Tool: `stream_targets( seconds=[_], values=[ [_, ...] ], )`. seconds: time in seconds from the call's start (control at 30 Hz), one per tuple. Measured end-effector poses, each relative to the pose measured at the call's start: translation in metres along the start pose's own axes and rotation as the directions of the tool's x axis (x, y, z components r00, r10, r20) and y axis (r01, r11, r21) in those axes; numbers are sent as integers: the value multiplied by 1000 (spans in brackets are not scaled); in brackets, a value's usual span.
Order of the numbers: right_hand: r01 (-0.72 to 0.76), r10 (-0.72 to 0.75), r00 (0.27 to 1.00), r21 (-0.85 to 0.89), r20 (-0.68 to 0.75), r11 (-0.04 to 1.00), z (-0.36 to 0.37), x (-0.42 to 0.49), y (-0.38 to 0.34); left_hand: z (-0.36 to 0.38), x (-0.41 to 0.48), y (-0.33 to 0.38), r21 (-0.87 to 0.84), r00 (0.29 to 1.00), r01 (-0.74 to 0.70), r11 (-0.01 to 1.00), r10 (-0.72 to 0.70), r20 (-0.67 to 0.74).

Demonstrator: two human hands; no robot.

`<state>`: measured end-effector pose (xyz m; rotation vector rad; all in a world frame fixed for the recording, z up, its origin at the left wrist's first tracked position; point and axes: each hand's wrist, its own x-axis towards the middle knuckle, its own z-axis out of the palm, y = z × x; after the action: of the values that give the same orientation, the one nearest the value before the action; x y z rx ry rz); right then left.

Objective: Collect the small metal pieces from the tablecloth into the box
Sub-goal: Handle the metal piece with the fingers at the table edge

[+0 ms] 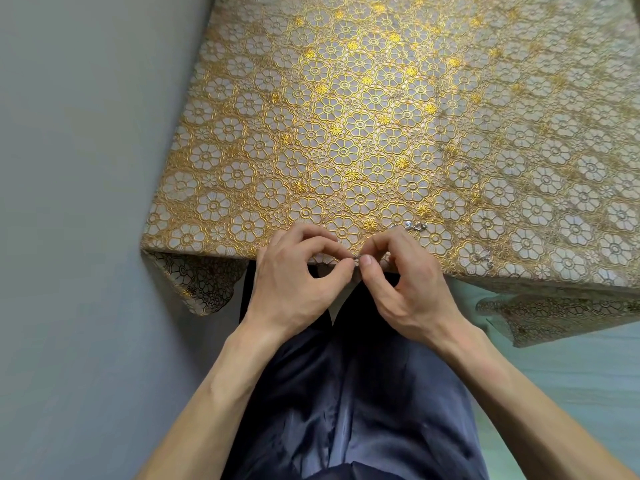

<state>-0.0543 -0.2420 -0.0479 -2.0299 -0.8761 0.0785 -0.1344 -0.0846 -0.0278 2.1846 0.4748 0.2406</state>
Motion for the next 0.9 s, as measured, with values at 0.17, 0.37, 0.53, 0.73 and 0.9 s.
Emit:
stream_targets(
  seconds=[0.17,0.37,0.53,0.73,0.9],
  values=[
    [10,-10,1000,9,-2,1000,1,1,1,1,0,-1,-18,1000,-7,1000,6,-18],
    [7,-7,1000,2,8,1000,1,1,2,2,-1,0,-25,1000,-10,1000,9,-22],
    [16,-16,1000,-1,5,1000,1,1,1,1,-1,2,-37,1000,-7,999,6,-27],
    [25,-25,1000,-5,14,1000,1,1,1,1,-2,3,-37,1000,1,999,-2,-27],
    [-1,1,1000,7,29,1000,-1,0,1,1,-2,-1,-79,1000,5,997,-7,-28]
  ],
)
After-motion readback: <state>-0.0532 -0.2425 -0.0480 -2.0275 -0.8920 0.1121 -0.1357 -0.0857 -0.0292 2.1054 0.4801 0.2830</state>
